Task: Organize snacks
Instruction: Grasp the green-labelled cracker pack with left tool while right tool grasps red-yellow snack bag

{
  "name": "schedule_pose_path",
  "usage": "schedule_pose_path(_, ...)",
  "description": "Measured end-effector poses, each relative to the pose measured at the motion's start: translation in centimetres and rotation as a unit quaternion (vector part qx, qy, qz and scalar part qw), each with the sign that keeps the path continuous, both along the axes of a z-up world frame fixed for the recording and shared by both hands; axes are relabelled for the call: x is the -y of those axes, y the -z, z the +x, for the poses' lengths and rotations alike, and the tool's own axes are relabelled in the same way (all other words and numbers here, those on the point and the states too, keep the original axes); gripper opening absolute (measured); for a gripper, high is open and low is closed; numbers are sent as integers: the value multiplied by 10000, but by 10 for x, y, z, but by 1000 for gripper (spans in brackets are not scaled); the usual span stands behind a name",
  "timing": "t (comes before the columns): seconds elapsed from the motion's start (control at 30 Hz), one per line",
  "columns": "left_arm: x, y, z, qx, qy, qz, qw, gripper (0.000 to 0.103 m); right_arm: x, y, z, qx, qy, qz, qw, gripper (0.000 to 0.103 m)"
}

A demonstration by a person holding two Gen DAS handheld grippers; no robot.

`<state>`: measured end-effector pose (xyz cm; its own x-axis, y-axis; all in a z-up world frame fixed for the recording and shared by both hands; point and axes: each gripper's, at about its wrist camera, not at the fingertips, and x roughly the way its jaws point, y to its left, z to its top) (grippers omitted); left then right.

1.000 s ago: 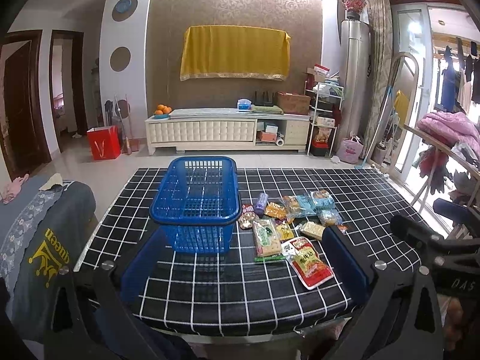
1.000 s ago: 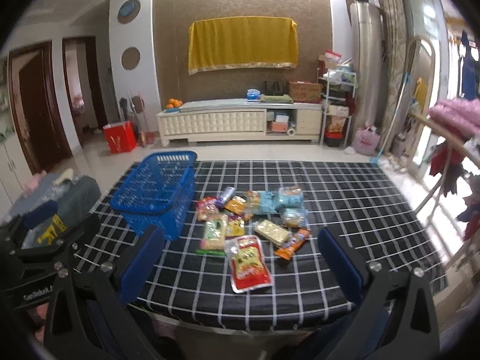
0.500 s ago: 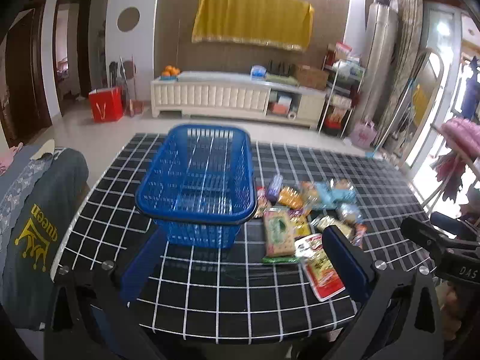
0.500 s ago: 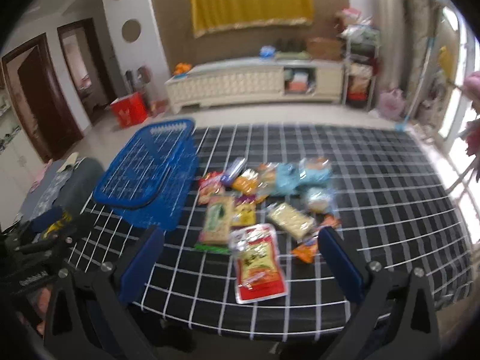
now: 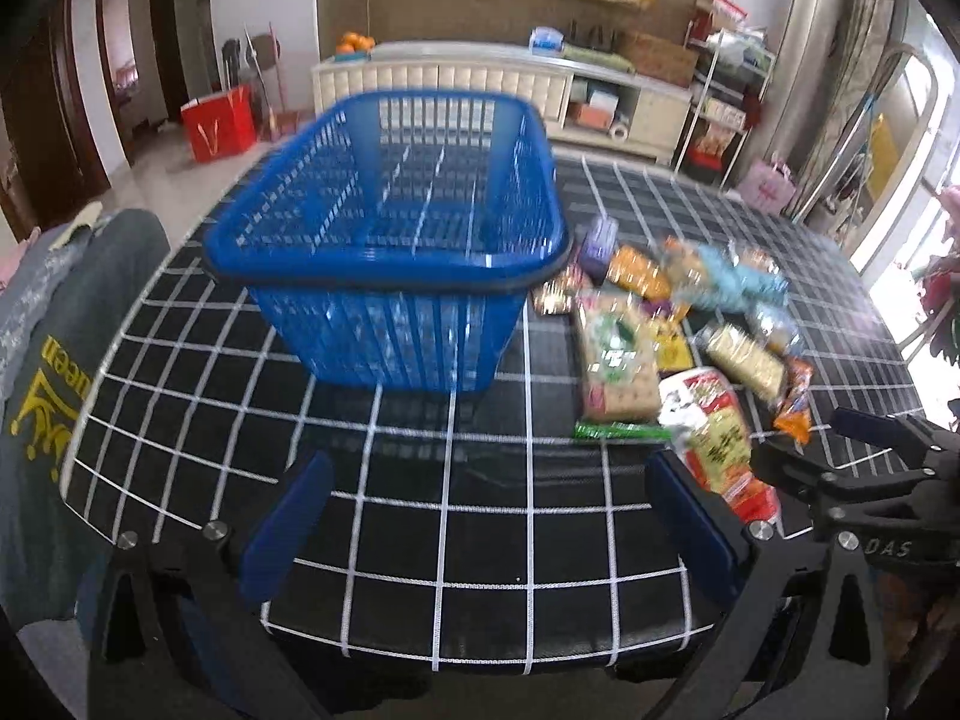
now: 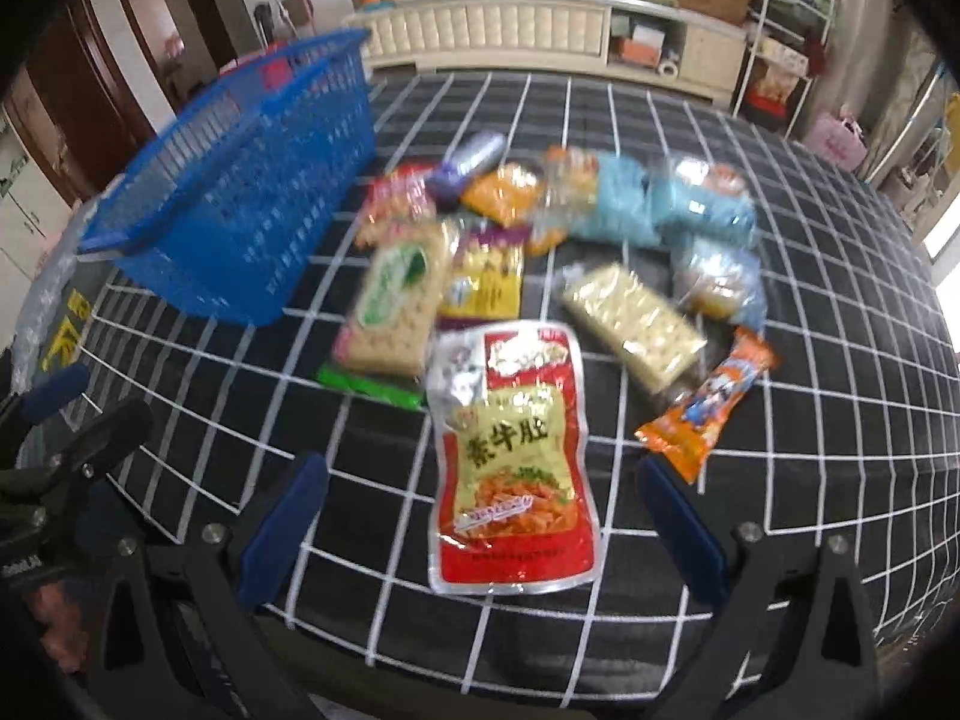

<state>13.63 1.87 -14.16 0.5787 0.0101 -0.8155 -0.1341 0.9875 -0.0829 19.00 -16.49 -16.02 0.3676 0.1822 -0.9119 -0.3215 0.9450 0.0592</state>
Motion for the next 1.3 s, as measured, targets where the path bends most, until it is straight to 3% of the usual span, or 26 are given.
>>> schedule_pose_path(0.33,12,47,28,-479,259,-81,9985,103,-7,42,22,-172,-151,-636,9977,103)
schedule_pose_path(0.47,15,58,36,-545,327,-128,9979,103,-6,51,24,-366,-191,-518,9978,96)
schedule_pose_path(0.57,15,62,38,-578,363,-126,9976,103,-5,48,20,-255,-215,-468,9983,91)
schedule_pose_path(0.67,14,62,36,-553,354,-89,9978,103,-10,44,13,-155,-441,-437,9980,76)
schedule_pose_path(0.73,12,61,35,-522,287,-94,9982,103,-16,40,8,-119,-695,-464,9964,57)
schedule_pose_path(0.8,9,59,33,-511,265,-163,9982,103,-20,39,6,-147,-771,-489,9957,47)
schedule_pose_path(0.97,13,51,27,-427,317,-79,9986,103,-10,41,1,-253,-344,-341,9985,41)
schedule_pose_path(1.03,13,46,25,-396,348,-104,9986,103,1,37,3,-357,-60,-21,9993,41)
schedule_pose_path(1.3,30,26,38,-277,745,-197,9966,103,34,2,2,-6,464,366,9983,41)
